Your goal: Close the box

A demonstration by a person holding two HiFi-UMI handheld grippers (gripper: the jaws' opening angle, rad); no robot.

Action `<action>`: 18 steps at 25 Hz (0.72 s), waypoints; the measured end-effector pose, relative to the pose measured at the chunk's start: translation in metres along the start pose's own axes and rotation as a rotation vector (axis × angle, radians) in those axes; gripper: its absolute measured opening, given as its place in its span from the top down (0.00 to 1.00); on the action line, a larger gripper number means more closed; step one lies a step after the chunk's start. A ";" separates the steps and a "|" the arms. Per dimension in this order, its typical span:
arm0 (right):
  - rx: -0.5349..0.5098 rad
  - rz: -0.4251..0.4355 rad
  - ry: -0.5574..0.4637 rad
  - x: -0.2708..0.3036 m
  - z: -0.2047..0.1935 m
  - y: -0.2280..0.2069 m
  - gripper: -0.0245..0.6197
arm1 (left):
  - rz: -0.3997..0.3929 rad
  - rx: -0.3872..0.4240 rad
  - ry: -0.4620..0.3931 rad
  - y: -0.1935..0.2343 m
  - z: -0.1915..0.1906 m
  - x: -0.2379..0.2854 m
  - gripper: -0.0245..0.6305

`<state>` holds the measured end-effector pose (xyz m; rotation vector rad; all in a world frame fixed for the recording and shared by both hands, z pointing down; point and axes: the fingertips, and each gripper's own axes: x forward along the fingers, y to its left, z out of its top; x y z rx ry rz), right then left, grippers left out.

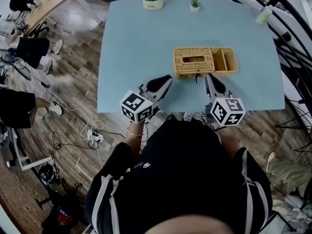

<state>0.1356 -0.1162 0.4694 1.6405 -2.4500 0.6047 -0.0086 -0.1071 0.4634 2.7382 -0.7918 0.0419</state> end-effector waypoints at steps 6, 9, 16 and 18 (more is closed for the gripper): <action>0.004 0.010 0.010 0.002 -0.004 0.002 0.96 | 0.016 0.005 0.001 0.002 -0.001 -0.002 0.91; 0.005 0.012 0.016 0.003 -0.004 0.002 0.96 | 0.024 0.005 -0.001 0.003 -0.001 -0.004 0.92; 0.012 0.009 0.020 0.005 -0.004 -0.002 0.96 | 0.032 0.003 -0.003 0.006 -0.001 -0.003 0.91; 0.014 0.009 0.021 0.006 -0.004 -0.002 0.96 | 0.035 0.002 -0.003 0.007 -0.002 -0.003 0.91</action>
